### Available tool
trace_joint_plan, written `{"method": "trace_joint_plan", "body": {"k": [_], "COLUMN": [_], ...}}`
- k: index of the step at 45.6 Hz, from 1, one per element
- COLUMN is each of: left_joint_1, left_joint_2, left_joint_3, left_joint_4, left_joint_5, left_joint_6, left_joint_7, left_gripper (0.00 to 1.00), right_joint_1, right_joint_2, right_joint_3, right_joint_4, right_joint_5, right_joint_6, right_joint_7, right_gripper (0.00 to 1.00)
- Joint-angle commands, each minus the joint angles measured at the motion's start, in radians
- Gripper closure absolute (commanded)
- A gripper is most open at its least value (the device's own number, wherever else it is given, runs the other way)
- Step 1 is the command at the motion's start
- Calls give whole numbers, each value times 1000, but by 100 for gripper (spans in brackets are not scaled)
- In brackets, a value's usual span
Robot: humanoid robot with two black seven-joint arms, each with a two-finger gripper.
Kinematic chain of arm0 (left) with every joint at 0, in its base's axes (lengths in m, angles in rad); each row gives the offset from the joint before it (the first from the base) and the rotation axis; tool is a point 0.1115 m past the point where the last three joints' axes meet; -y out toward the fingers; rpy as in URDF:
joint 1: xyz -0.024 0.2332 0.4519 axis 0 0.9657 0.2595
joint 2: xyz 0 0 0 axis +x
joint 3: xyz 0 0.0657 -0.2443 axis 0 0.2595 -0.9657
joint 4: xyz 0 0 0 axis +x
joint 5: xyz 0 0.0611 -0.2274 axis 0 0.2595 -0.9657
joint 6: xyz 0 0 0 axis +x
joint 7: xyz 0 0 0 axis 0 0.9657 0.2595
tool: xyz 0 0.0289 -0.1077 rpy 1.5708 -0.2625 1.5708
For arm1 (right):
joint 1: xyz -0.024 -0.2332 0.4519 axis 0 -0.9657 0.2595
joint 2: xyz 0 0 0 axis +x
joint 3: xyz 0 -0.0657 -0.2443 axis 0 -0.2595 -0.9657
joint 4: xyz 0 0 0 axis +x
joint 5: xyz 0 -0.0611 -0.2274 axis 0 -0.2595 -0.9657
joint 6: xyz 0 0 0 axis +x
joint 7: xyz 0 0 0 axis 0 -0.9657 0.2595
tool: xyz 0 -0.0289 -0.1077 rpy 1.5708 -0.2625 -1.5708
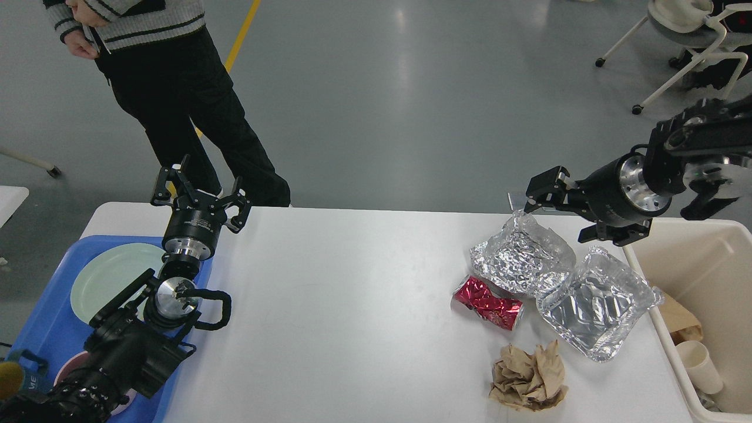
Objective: Tidy desktop
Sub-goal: 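Reach the right gripper over the foil tray and grasp it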
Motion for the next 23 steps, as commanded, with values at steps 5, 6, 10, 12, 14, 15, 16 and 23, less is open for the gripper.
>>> {"method": "trace_joint_plan", "body": {"k": [5,6,10,12,14,15,16,23], "left_joint_1": [0,0,0,0,0,0,0,0], "left_joint_2": [0,0,0,0,0,0,0,0], "left_joint_3": [0,0,0,0,0,0,0,0], "left_joint_4": [0,0,0,0,0,0,0,0], "left_joint_5": [0,0,0,0,0,0,0,0], "left_joint_6": [0,0,0,0,0,0,0,0], "left_joint_7": [0,0,0,0,0,0,0,0], "left_gripper": [3,3,3,3,3,3,3,3], "right_joint_1": [9,-8,-74,-123,-181,-213,-245,-446], "right_joint_2": [12,12,8,6,9,12,15,67], "right_joint_3": [-17,-22,-45,-48,-48,-46,-46,-32], "right_joint_4": [54,47,13,-12,-39,-56,-73,-219], "right_joint_5": [-1,-1,1,4,8,11,13,22], "right_joint_6": [-49,-63,-120,-151,-194,-223,-250,-372], "right_joint_7": [-2,-2,-2,-2,-2,0,0,1], "right_gripper": [0,0,0,0,0,0,0,0]}}
